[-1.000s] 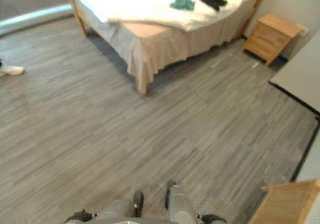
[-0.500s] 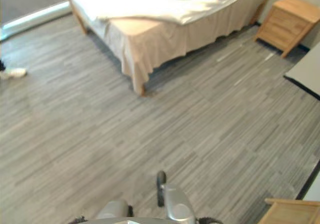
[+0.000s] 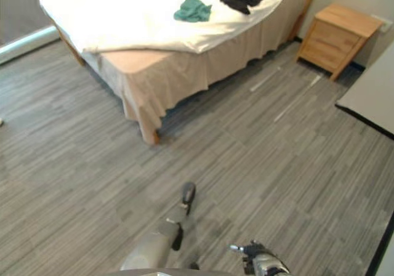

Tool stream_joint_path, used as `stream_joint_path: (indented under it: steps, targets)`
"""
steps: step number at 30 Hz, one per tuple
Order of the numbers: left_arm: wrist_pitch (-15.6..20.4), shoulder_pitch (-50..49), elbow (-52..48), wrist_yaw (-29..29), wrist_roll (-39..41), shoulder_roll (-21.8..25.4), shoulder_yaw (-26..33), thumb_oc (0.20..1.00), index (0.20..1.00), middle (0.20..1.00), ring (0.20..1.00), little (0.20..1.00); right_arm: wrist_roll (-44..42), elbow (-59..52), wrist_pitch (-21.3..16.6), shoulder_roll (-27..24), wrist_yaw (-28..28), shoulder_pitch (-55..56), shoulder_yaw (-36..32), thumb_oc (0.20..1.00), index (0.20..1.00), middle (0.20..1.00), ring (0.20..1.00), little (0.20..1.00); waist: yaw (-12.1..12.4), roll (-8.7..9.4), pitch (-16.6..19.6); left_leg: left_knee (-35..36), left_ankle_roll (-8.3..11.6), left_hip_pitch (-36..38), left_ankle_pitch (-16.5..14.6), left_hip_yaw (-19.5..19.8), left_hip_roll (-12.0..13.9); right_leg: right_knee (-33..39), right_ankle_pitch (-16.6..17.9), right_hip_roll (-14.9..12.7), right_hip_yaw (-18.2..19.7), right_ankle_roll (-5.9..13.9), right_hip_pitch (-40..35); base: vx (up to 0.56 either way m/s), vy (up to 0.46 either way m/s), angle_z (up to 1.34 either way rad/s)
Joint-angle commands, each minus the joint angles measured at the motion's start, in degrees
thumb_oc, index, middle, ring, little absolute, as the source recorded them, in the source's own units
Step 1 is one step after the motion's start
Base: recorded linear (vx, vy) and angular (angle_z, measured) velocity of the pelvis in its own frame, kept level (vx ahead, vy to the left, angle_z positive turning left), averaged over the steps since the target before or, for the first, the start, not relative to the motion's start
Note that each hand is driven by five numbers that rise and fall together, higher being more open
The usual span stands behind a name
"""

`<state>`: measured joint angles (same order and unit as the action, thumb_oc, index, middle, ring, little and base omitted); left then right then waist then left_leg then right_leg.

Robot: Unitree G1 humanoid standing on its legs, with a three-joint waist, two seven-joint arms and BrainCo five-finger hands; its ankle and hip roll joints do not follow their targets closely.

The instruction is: Tidy up the quilt and then pick up the clothes from the bed and put them into the laundry hamper.

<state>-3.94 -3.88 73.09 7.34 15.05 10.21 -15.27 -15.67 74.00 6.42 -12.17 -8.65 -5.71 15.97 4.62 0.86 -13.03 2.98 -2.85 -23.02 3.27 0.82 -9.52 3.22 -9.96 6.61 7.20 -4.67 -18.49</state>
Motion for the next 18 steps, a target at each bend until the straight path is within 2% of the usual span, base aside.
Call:
stream_joint_path:
  steps: [1,2,3,4,5,6,7,8,9,12,13,14,15,16,18]
  targets:
    - [0.2,3.5,0.0,-0.2,-1.8,-1.3,-2.4,1.0,1.0,1.0,1.0,1.0,1.7,-0.8,3.5,-0.7,-2.3,3.5,-0.7,1.0,1.0,1.0,1.0,1.0,-1.4,-2.27,0.8,-1.3,2.91,4.8,5.2,0.6,6.7,-12.4,-0.7,-4.3,0.9,6.04,6.4,0.56,0.325,-0.3]
    - [0.6,3.7,0.4,-0.4,-1.7,-1.1,-2.3,1.0,1.0,1.0,1.0,1.0,2.0,0.5,3.7,-0.4,-2.0,3.9,-1.6,1.0,1.0,1.0,1.0,1.0,-1.6,-1.95,1.3,-3.1,2.49,5.1,4.9,-0.5,7.0,-15.2,-0.8,-5.1,-0.3,6.64,6.3,0.42,0.212,-0.08]
    - [1.0,3.9,0.6,-0.2,-1.4,-0.9,-2.0,1.0,1.0,1.0,1.0,1.0,2.7,1.1,4.1,-0.1,-1.6,4.2,-2.1,1.0,1.0,1.0,1.0,1.0,-1.5,-1.38,1.8,-4.4,1.94,5.6,4.6,-0.8,6.9,-19.1,1.3,-6.4,-2.0,7.69,6.8,0.63,0.314,0.11]
    - [1.5,4.6,1.0,0.6,-0.8,-0.3,-1.2,1.0,1.0,1.0,1.0,1.0,6.1,1.5,4.2,0.3,-0.3,4.8,-2.4,1.0,1.0,1.0,1.0,1.0,-1.3,-0.46,2.7,-5.5,0.26,7.5,4.2,-0.8,6.7,-30.5,8.2,-9.0,-5.2,10.93,9.6,0.67,0.373,-0.21]
    - [1.3,5.4,1.1,0.6,-1.0,0.3,-0.5,1.0,1.0,1.0,1.0,1.0,6.9,0.9,3.3,0.3,0.1,5.7,-2.1,1.0,1.0,1.0,1.0,1.0,-1.0,-1.26,3.2,-5.9,-1.2,9.7,2.8,-2.1,7.4,-45.5,15.0,-11.8,-8.7,12.3,13.6,0.63,0.365,-0.57]
    - [0.9,5.7,1.2,0.7,-1.5,0.5,-0.3,1.0,1.0,1.0,1.0,1.0,6.3,0.6,2.6,0.3,-0.2,6.0,-2.0,1.0,1.0,1.0,1.0,1.0,-0.9,-1.31,3.3,-6.2,-1.69,10.5,2.1,-2.7,7.4,-49.2,16.6,-13.0,-9.3,12.34,15.2,0.48,0.34,-0.54]
    - [0.1,6.2,1.2,0.7,-2.2,0.6,-0.2,1.0,1.0,1.0,1.0,1.0,4.4,-0.2,1.5,0.1,-0.7,6.4,-1.9,1.0,1.0,1.0,1.0,1.0,-0.9,-2.44,3.1,-7.2,-2.32,11.5,1.2,-2.2,7.9,-58.1,18.4,-14.7,-9.7,11.43,21.1,0.36,0.243,-0.01]
    - [-0.4,6.3,1.1,1.2,-2.0,0.8,-0.5,1.0,1.0,1.0,1.0,1.0,1.9,-1.3,1.1,0.2,-1.0,6.2,-1.6,1.0,1.0,1.0,1.0,1.0,-1.0,-2.74,2.5,-8.2,-2.64,12.5,0.5,-0.9,7.8,-62.3,17.9,-15.2,-9.5,10.6,26.8,0.31,0.197,0.32]
    - [-0.6,6.3,0.8,1.7,-1.5,1.1,-0.7,1.0,1.0,1.0,1.0,1.0,-0.2,-2.2,0.7,0.3,-1.3,5.6,-1.1,1.0,1.0,1.0,1.0,1.0,-1.3,-2.97,1.8,-8.8,-2.83,13.2,0.1,-1.1,8.3,-62.7,17.3,-15.3,-10.1,10.02,31.1,0.2,0.039,0.38]
    - [-0.5,6.5,0.0,1.9,0.2,2.0,-1.4,1.0,1.0,1.0,1.0,1.0,-2.7,-3.6,-0.1,1.1,-1.2,4.3,0.2,1.0,1.0,1.0,1.0,1.0,-2.1,-3.23,0.0,-8.4,-2.57,15.3,-0.3,1.4,8.6,-52.5,16.6,-13.1,-10.3,8.9,35.4,0.26,-0.123,0.4]
    - [-0.1,7.1,0.1,1.7,0.3,2.3,-1.8,1.0,1.0,1.0,1.0,1.0,-2.5,-3.4,-1.3,1.8,-1.4,3.9,1.2,1.0,1.0,1.0,1.0,1.0,-3.5,-2.13,-1.2,-7.2,-2.11,17.1,-1.3,4.8,7.4,-36.4,15.6,-11.2,-9.4,8.58,35.4,0.29,-0.205,0.5]
    - [0.1,7.4,0.2,1.9,0.3,2.2,-2.4,1.0,1.0,1.0,1.0,1.0,-2.5,-3.2,-1.7,2.0,-1.7,3.8,1.5,1.0,1.0,1.0,1.0,1.0,-4.5,-1.21,-1.8,-6.9,-2.06,18.0,-2.2,6.2,6.3,-27.8,15.7,-10.7,-8.6,8.74,34.6,0.42,-0.221,0.86]
    - [0.5,7.8,0.4,2.5,-0.2,1.9,-3.1,1.0,1.0,1.0,1.0,1.0,-2.5,-2.4,-2.4,2.3,-1.9,3.9,2.1,1.0,1.0,1.0,1.0,1.0,-6.1,-0.43,-2.2,-6.2,-2.15,19.0,-3.3,7.9,5.1,-18.5,15.9,-9.9,-6.6,9.1,34.2,0.31,-0.12,0.89]
    - [0.9,8.0,0.5,2.8,-1.0,1.6,-3.4,1.0,1.0,1.0,1.0,1.0,-2.1,-1.8,-2.7,2.4,-1.7,4.1,2.1,1.0,1.0,1.0,1.0,1.0,-7.2,0.39,-2.3,-5.4,-2.33,19.7,-4.3,8.7,4.0,-12.9,18.8,-10.2,-3.7,10.11,35.3,0.3,-0.075,1.44]
    - [1.6,8.2,0.6,3.4,-3.9,1.0,-4.3,1.0,1.0,1.0,1.0,1.0,-0.9,-0.9,-2.5,2.6,-1.8,4.3,2.3,1.0,1.0,1.0,1.0,1.0,-9.1,0.67,-2.9,-3.8,-2.46,22.2,-5.9,10.6,3.7,-7.2,21.1,-9.1,1.5,11.14,34.6,0.33,-0.07,1.54]
